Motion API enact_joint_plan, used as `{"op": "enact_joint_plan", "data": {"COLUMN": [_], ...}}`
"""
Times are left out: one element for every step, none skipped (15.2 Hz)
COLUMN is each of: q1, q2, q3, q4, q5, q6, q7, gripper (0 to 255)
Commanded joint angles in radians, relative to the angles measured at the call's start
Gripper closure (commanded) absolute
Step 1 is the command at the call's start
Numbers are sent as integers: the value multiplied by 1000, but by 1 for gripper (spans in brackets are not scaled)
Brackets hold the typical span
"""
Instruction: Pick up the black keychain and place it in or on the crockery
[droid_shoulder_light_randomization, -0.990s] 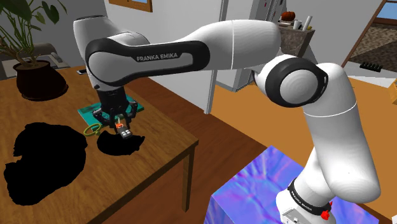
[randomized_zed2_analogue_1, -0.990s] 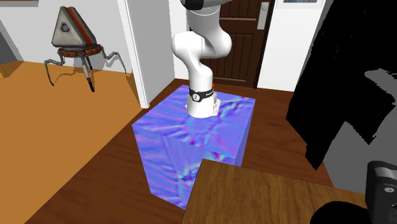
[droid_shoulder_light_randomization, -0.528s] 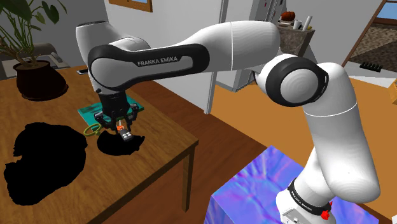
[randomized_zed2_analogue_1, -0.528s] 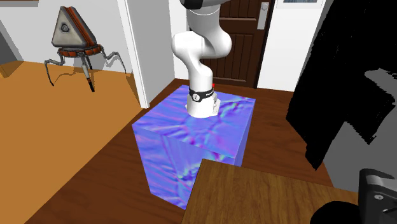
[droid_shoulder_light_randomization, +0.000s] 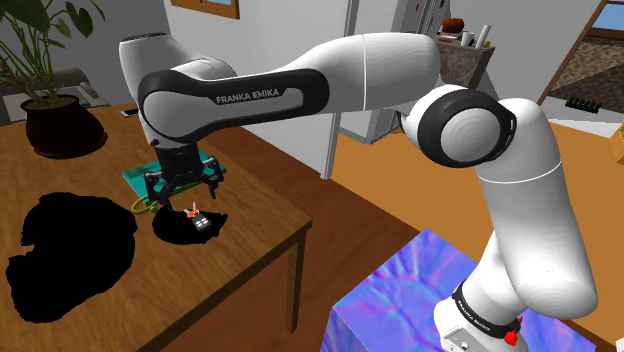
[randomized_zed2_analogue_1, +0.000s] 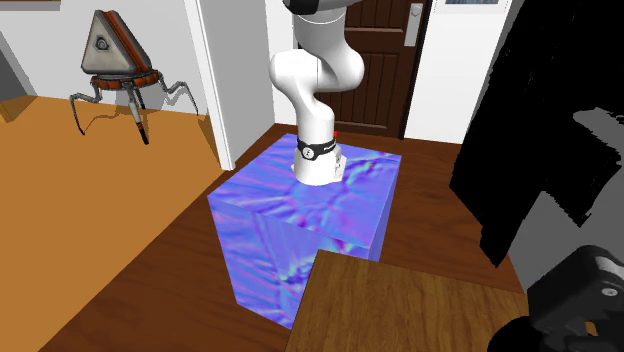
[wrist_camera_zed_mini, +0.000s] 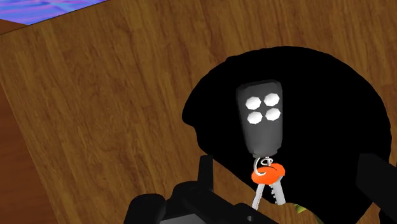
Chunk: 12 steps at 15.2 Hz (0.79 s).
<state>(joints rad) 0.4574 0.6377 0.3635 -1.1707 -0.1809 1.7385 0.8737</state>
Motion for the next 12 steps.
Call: {"op": "enact_joint_plan", "data": {"q1": [5, 11, 18, 25, 25, 25, 25, 25, 25, 25, 25, 25], "q2": [3, 8, 17, 26, 26, 26, 26, 26, 26, 26, 26, 26], "q3": [0, 0, -1, -1, -2, -2, -2, -2, -2, -2, -2, -2], "q4": [39, 82, 131, 174, 174, 174, 174, 174, 174, 174, 174, 174], "q5": [0, 0, -2, -4, -4, -3, -4, -4, -4, -4, -4, -4], "q6": [-35, -73, -112, -145, -145, -145, -145, -145, -145, -145, -145, -145], "q7": [-2, -4, -6, -8, -8, -8, -8, -8, -8, -8, -8, -8], "gripper": [0, 0, 0, 0, 0, 0, 0, 0, 0, 0, 0, 0]}}
